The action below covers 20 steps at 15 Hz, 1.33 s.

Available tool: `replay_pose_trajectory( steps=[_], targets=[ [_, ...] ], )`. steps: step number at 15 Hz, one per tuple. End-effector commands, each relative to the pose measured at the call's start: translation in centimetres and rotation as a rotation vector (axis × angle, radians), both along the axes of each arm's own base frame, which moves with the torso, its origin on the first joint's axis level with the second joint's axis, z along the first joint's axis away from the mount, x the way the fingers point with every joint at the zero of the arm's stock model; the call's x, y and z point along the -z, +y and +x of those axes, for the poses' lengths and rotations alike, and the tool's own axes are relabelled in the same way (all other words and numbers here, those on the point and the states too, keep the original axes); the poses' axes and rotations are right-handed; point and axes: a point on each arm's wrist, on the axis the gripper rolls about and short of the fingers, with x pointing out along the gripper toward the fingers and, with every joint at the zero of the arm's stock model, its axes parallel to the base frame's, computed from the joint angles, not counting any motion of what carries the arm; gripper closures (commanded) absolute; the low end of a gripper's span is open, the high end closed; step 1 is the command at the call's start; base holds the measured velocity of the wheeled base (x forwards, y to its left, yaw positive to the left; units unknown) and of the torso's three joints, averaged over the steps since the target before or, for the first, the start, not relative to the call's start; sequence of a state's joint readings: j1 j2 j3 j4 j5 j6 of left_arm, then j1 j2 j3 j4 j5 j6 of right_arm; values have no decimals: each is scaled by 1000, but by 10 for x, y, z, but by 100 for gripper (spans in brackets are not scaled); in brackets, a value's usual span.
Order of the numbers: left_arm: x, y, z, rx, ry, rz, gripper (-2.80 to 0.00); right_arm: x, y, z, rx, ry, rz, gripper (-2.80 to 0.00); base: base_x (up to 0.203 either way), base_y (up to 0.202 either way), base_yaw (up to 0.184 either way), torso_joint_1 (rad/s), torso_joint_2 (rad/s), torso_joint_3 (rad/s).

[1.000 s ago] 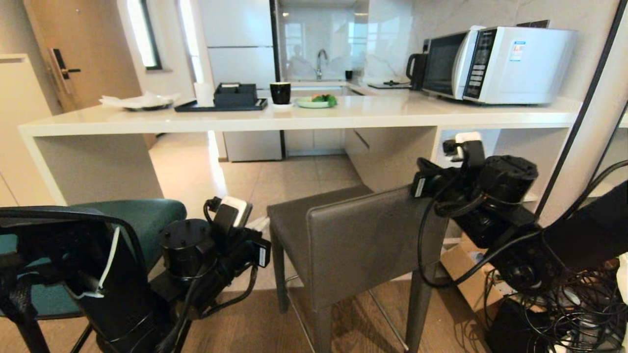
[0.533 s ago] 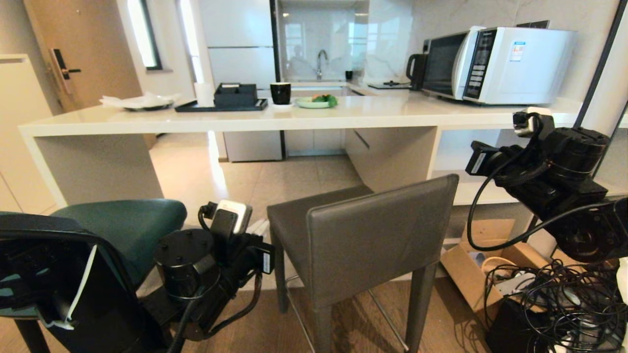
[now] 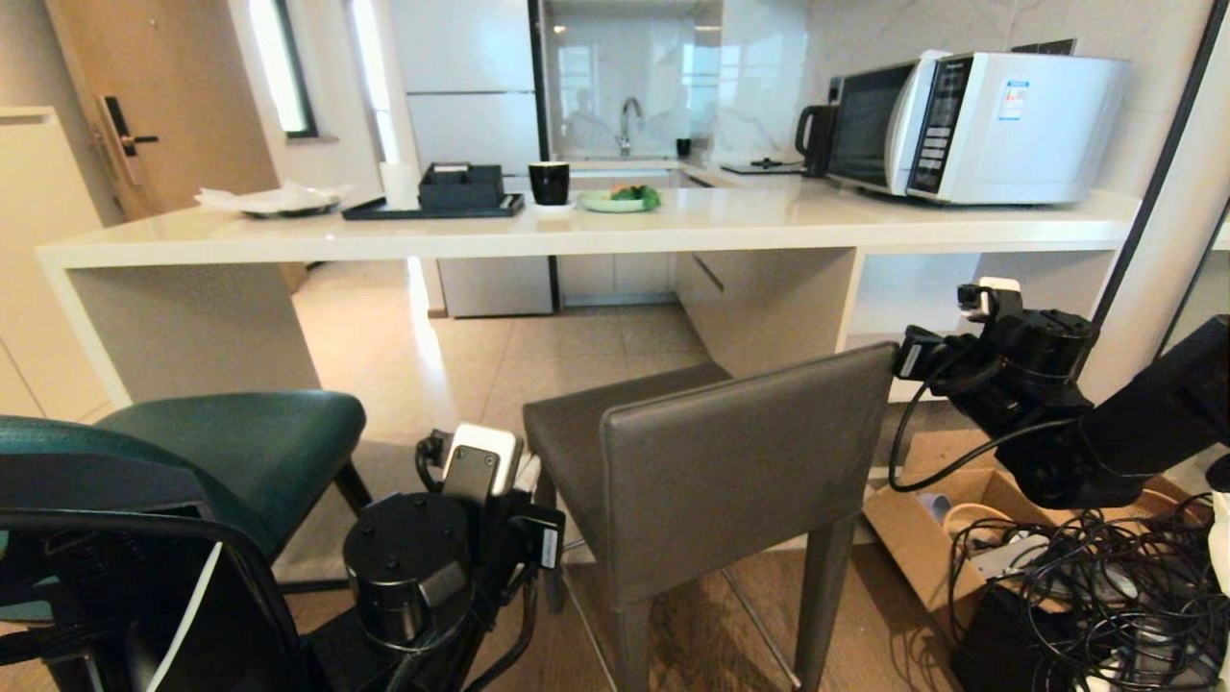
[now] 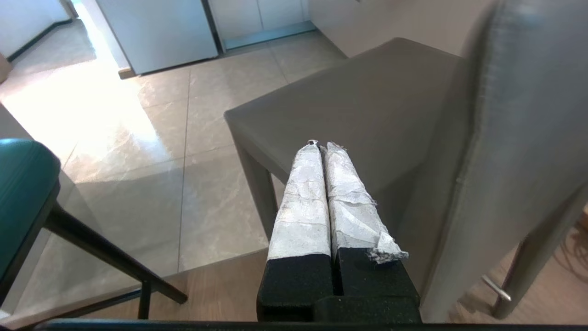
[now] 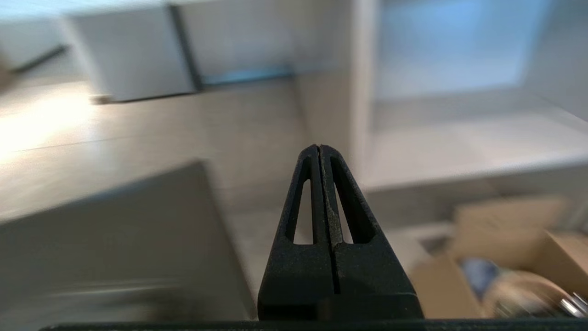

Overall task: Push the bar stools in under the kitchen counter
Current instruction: Push the gray chair back under the dining table

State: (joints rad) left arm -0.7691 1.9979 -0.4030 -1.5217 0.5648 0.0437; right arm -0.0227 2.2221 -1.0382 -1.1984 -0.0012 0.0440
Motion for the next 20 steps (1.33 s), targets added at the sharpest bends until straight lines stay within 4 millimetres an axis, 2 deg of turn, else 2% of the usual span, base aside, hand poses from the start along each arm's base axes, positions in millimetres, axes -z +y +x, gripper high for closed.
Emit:
replay_pose_trajectory(
  steps=[1,4,7,10,15,20],
  targets=[
    [3,0,0,-4,4,2,0,33,3,9,-11,67,0,0,0,0,0,0,0,0],
    [12,-7,2,7,22,18,0,46,18,6,-45,85,-2,0,0,0,0,0,0,0],
    [14,-18,8,19,10,7,0,47,37,-2,-87,75,-6,0,0,0,0,0,0,0],
    [17,-21,19,5,3,0,0,46,55,-22,-133,68,-7,0,0,0,0,0,0,0],
    [23,4,42,-84,16,11,0,30,98,-62,-262,27,-7,0,0,0,0,0,0,0],
    [24,24,67,-135,19,10,0,33,107,-65,-286,36,-14,0,0,0,0,0,0,0]
  ],
)
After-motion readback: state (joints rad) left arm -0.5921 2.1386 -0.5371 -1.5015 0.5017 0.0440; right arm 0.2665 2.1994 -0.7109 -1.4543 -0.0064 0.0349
